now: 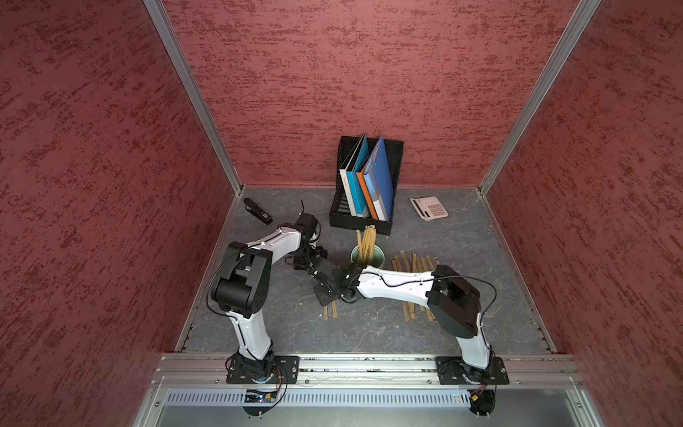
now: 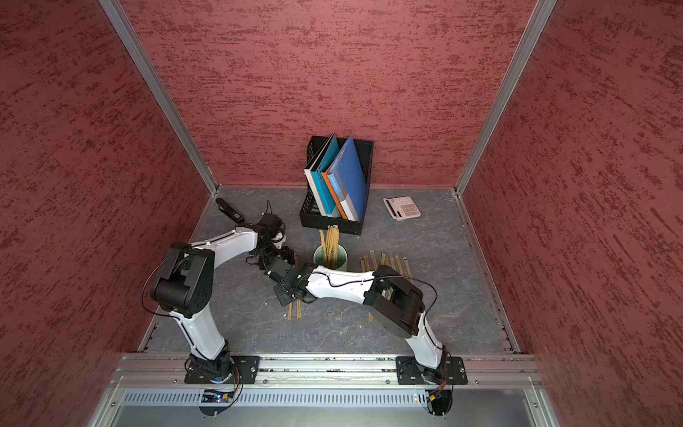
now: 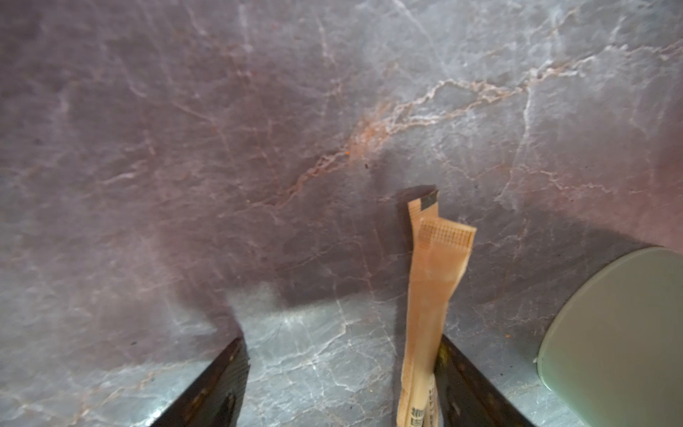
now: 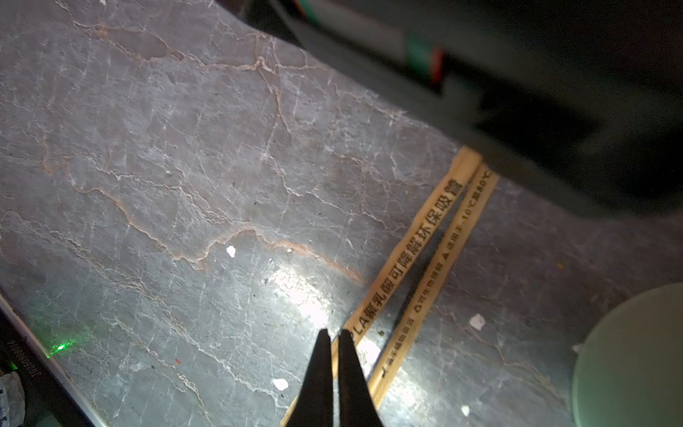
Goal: Take the straws out of the storage container
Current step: Place the straw at the center of the board.
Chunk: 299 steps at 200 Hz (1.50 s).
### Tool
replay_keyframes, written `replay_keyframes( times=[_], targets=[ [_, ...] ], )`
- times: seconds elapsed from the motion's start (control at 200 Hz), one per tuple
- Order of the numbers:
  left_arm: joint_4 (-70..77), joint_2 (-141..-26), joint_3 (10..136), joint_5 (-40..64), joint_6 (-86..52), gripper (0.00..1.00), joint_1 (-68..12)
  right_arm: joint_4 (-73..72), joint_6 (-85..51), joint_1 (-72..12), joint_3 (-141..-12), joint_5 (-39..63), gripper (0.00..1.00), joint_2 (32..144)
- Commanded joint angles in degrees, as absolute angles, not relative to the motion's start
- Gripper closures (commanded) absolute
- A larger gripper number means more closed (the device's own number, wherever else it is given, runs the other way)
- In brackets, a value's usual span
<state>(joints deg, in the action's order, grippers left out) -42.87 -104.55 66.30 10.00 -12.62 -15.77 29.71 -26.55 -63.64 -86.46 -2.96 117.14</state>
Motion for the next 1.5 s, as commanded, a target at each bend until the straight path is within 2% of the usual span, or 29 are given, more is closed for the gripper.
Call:
replay_keyframes(
  times=[0.0, 0.661, 0.902, 1.092, 1.493],
  targets=[
    [-45.6, -105.5, 64.1, 8.6, -12.7, 0.22, -14.9, 31.1, -26.4, -63.1, -87.2, -4.1, 0.96, 117.9],
    [-45.3, -105.6, 64.1, 8.8, -12.5, 0.22, -14.7, 34.8, -27.5, -61.8, -90.0, -0.9, 0.97, 121.9],
    [-45.1, -105.9, 64.2, 9.1, -12.5, 0.22, -14.6, 28.8, -25.3, -61.8, -83.1, 0.9, 1.00, 117.3],
    [-45.1, -106.0, 64.4, 9.2, -12.5, 0.22, -14.4, 30.0, -19.4, -61.8, -81.5, -0.4, 1.00, 113.7],
    [-45.3, -106.7, 64.8, 9.7, -12.5, 0.22, -14.3, 29.5, -17.5, -61.8, -81.3, 1.6, 1.00, 114.4]
  ],
)
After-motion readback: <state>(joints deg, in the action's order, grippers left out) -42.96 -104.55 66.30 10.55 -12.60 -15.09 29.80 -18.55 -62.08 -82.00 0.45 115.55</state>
